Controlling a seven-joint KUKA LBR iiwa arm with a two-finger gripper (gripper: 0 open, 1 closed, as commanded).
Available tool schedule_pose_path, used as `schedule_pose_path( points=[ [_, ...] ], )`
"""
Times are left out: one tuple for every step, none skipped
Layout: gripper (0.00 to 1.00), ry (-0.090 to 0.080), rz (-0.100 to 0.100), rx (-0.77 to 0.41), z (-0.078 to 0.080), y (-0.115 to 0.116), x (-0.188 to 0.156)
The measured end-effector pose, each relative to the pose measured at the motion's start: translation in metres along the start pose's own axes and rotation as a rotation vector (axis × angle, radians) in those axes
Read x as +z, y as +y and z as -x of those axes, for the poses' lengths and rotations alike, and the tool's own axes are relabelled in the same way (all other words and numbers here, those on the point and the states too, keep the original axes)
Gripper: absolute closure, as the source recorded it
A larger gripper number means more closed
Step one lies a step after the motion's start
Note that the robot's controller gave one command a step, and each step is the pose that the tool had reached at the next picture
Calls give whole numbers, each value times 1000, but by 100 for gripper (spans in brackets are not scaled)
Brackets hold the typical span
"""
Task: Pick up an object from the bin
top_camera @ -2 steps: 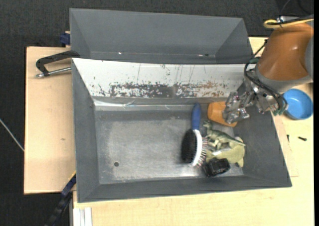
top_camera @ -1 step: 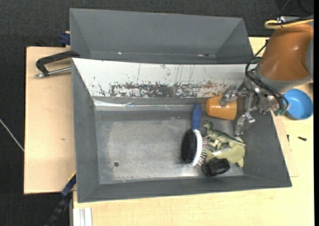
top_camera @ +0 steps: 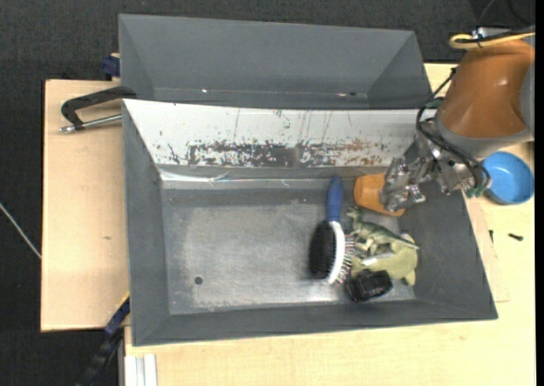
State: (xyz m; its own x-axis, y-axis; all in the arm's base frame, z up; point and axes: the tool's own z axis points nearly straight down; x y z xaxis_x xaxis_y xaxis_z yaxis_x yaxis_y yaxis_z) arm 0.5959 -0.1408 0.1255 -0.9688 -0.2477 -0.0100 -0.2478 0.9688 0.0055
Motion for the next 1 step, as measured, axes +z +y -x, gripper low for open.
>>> schedule_pose_path(
  points=[
    [0, -1, -6, 1, -1, -3, 0]
  ],
)
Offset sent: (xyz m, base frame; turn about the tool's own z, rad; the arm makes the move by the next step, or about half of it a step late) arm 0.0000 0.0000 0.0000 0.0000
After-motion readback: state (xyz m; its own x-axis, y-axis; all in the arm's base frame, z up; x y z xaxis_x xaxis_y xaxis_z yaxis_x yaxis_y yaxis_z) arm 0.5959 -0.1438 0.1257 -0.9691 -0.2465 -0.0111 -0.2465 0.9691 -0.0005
